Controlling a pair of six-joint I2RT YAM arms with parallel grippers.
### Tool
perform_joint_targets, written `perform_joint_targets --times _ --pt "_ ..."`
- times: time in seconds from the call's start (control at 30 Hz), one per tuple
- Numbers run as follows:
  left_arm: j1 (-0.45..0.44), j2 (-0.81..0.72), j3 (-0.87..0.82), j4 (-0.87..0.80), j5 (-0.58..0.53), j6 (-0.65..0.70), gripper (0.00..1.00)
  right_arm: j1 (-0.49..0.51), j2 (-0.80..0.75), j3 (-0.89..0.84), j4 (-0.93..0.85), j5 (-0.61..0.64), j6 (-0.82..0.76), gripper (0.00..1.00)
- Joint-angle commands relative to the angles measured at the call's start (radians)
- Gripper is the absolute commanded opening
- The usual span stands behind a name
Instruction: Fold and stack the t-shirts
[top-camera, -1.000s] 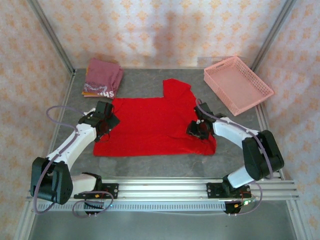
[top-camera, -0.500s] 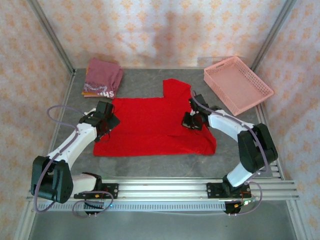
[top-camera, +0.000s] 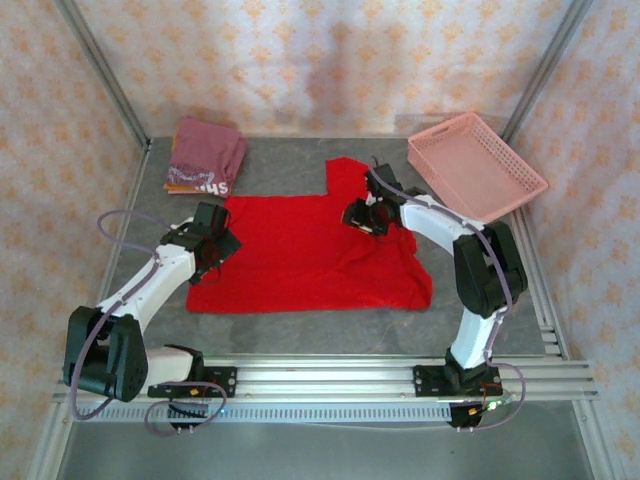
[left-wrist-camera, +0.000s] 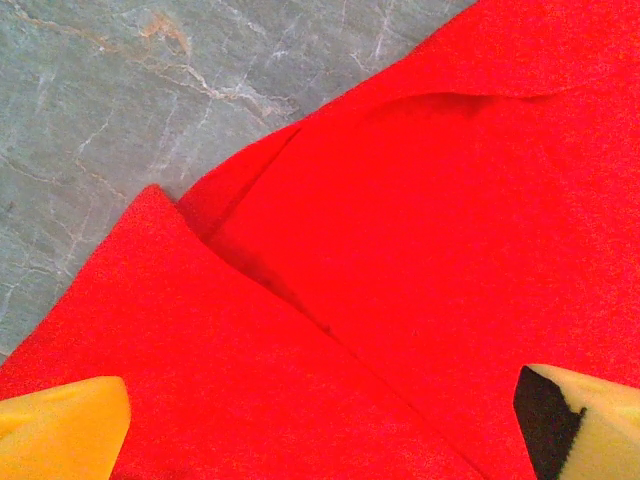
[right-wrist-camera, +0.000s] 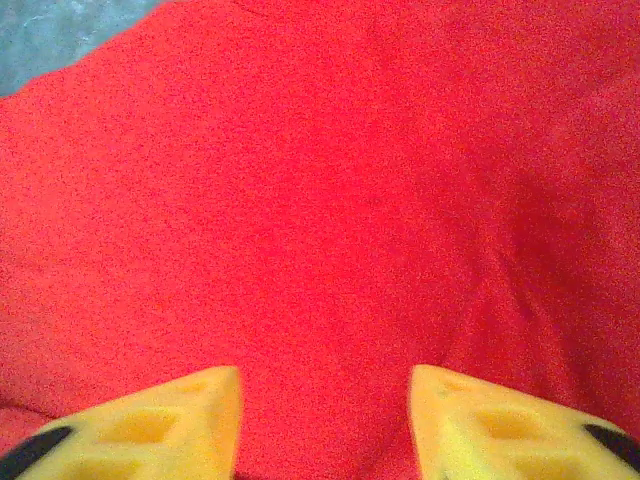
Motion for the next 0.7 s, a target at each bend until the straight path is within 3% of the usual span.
perform_joint_targets --times 0.0,0.2,0.43,0.53,0.67 --pt "-0.013 0.005 -0.007 0.005 0.01 0.029 1.0 0.0 -0.062 0.021 0.022 0.021 -0.011 0.57" --pt "-0.027 0.005 -0.012 0.025 0.016 0.034 1.0 -0.046 -0.212 -0.173 0.036 0.113 0.0 0.58" --pt "-0.038 0.002 -0.006 0.036 0.028 0.039 1.0 -0.075 -0.185 -0.281 0.042 0.05 -0.001 0.61" --pt "-0.039 -0.005 -0.003 0.028 0.025 0.041 1.0 -0.074 -0.141 -0.264 0.052 0.019 -0.001 0.53" --pt "-0.038 -0.023 -0.012 0.013 0.013 0.042 1.0 -0.072 -0.103 -0.243 0.054 -0.002 0.002 0.33"
